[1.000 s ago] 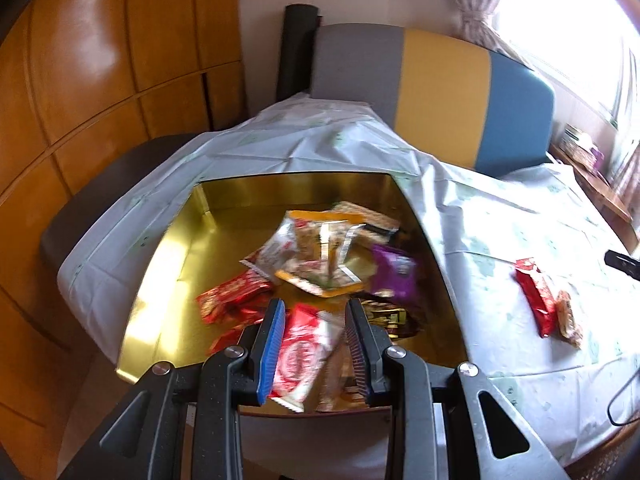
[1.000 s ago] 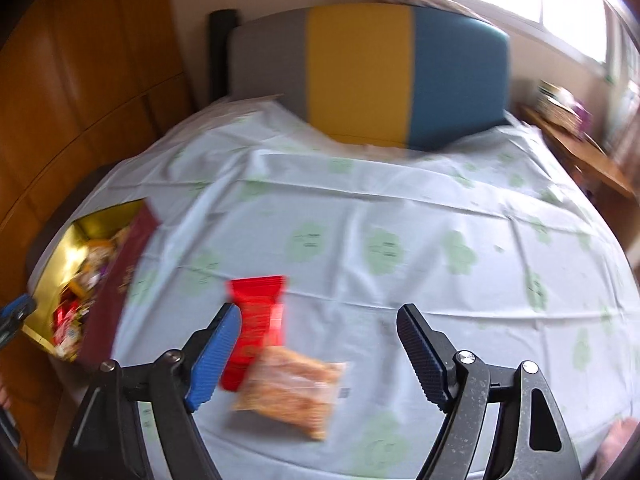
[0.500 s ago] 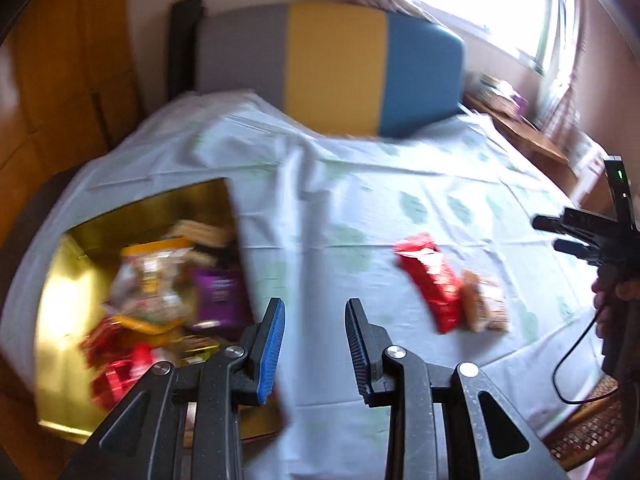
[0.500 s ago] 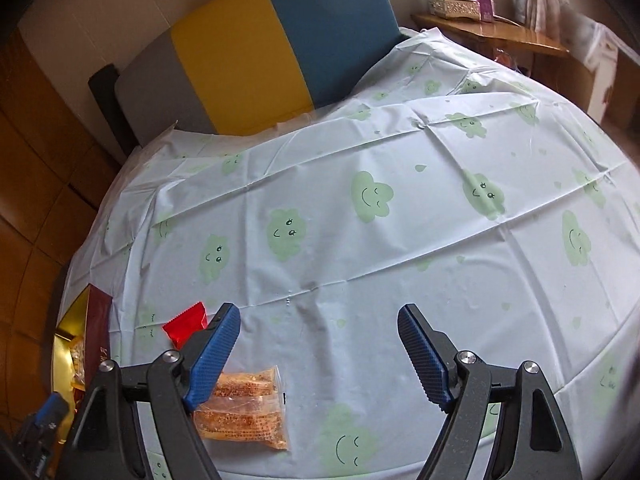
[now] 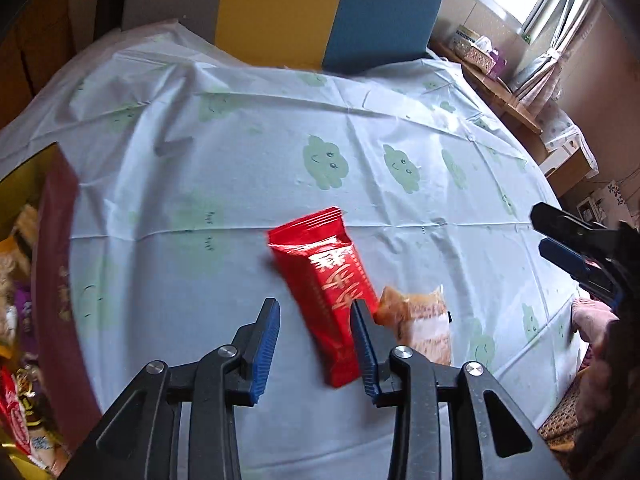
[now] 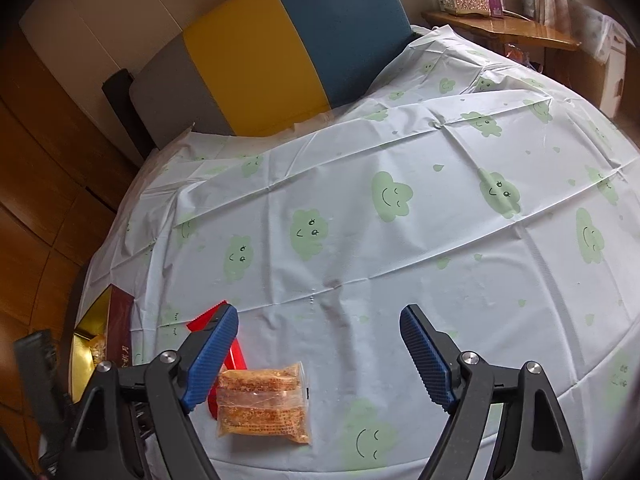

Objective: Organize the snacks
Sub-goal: 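Close the left gripper on the red packet with gold characters, then grasp the clear bag of crispy rice cake with the right gripper while the left holds the red packet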

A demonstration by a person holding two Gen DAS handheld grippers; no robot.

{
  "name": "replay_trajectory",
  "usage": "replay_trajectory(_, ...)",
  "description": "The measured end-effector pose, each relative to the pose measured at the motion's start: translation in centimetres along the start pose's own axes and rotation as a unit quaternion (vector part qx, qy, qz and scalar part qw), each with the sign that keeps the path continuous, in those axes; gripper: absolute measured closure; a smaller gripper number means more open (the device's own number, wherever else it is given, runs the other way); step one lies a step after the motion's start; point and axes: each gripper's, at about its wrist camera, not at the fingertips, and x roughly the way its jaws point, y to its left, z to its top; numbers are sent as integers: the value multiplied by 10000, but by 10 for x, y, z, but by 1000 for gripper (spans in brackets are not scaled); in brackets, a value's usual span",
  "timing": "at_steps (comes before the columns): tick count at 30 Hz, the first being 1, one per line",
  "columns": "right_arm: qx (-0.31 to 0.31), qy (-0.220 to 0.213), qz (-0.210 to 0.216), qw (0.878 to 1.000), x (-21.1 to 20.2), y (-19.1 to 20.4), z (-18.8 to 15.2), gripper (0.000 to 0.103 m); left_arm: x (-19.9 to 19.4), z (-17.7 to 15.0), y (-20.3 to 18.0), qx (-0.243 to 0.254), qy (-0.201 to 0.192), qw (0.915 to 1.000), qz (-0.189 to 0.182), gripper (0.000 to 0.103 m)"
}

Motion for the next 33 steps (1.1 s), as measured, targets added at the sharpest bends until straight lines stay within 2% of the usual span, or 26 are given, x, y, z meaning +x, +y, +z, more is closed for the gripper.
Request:
replay_trajectory(5, 112, -15, 127, 9999, -2, -3, 2, 17, 25, 8, -17, 117, 115, 9998, 83, 65)
replay_trajectory(8, 133, 2, 162, 9998, -1, -3, 3, 17, 36, 12, -25, 157, 120, 9997, 151, 53)
replay_trajectory(10, 133, 26, 161, 9998, 0, -2, 3, 17, 42, 15, -29, 196, 109, 9995, 244, 50)
replay_trajectory(13, 160, 56, 161, 9997, 1, -4, 4, 17, 51, 19, -30, 327, 45, 9983, 487, 49)
replay_trajectory(15, 157, 124, 142, 9997, 3, -4, 4, 15, 51, 19, -31, 476, 1, 9978, 459, 50)
replay_trajectory(17, 144, 211, 124, 9996, 7, -4, 3, 12, 47, 16, -28, 565, -72, 9974, 444, 59)
replay_trajectory(23, -276, 564, 42, 9980, 20, 7, -5, 12, 20, -7, -1, 555, -136, 9976, 385, 62)
replay_trajectory(27, -664, 837, 53, 9943, 30, 19, -13, 12, 3, -34, 19, 513, -137, 9978, 397, 62)
replay_trajectory(30, -1132, 1071, 97, 9877, 39, 33, -23, 12, -5, -52, 24, 636, -207, 9965, 492, 62)
replay_trajectory(33, -1695, 1360, 202, 9759, 47, 49, -38, 9, -11, -66, 26, 708, -353, 9957, 482, 61)
